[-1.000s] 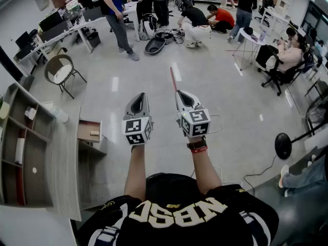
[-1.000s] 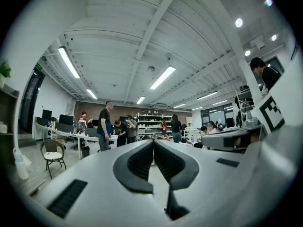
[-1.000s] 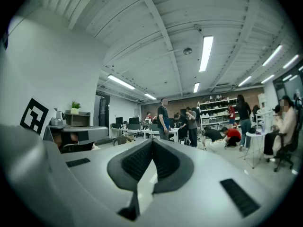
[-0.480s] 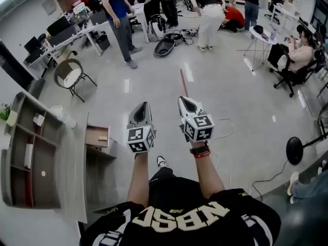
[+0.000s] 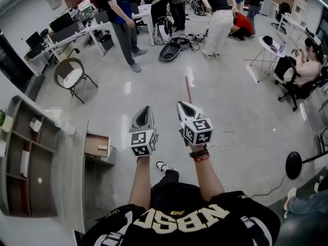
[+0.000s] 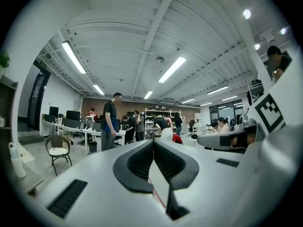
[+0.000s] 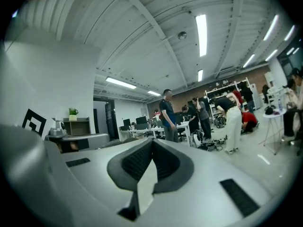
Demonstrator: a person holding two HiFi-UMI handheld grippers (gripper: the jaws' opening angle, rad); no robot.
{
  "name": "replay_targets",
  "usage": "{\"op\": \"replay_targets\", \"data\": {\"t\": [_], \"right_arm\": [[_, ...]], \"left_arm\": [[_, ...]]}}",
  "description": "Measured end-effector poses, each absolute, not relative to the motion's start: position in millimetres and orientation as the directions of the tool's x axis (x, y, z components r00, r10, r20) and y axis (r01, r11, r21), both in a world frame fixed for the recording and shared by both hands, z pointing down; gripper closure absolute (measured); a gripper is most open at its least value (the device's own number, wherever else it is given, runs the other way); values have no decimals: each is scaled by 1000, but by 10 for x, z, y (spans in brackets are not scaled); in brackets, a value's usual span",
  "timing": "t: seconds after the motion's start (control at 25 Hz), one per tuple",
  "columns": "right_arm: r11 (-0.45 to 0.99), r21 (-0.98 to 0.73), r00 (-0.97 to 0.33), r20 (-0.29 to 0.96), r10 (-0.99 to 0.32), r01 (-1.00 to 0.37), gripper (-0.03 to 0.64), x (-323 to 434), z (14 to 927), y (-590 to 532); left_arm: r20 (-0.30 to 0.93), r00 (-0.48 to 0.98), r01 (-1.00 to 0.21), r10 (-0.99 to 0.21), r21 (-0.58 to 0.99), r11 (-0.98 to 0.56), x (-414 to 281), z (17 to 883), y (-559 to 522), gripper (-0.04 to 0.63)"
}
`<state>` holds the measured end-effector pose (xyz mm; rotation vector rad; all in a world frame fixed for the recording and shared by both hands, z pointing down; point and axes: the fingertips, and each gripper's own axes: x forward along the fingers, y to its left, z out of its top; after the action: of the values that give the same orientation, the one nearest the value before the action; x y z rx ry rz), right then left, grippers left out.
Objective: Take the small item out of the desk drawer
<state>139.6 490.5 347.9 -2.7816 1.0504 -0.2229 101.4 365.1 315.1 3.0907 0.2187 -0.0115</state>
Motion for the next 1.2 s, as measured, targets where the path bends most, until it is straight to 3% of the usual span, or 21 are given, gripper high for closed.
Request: {"op": "replay_targets", "data": {"t": [0.36, 0.64, 0.92, 1.2], "right_arm": [[-650, -158, 635, 139, -760, -743, 611, 2226, 3403, 3642], [-508, -140, 486, 161, -859, -850, 611, 2696, 3365, 2365], [-299, -144, 271, 189, -944, -943, 611, 2544, 3587, 994], [-63, -156, 24, 238, -971, -986, 611, 2040, 3901, 21]], "left_arm": [[-19, 999, 36, 34, 100, -994, 1926, 3108, 2498, 580], [-38, 993, -102, -108, 132, -986, 2201, 3069, 1417, 580], [-26, 939, -334, -342, 156, -930, 1845, 3341, 152, 580], [23, 830, -551, -557, 187, -814, 1065, 3786, -536, 580]]}}
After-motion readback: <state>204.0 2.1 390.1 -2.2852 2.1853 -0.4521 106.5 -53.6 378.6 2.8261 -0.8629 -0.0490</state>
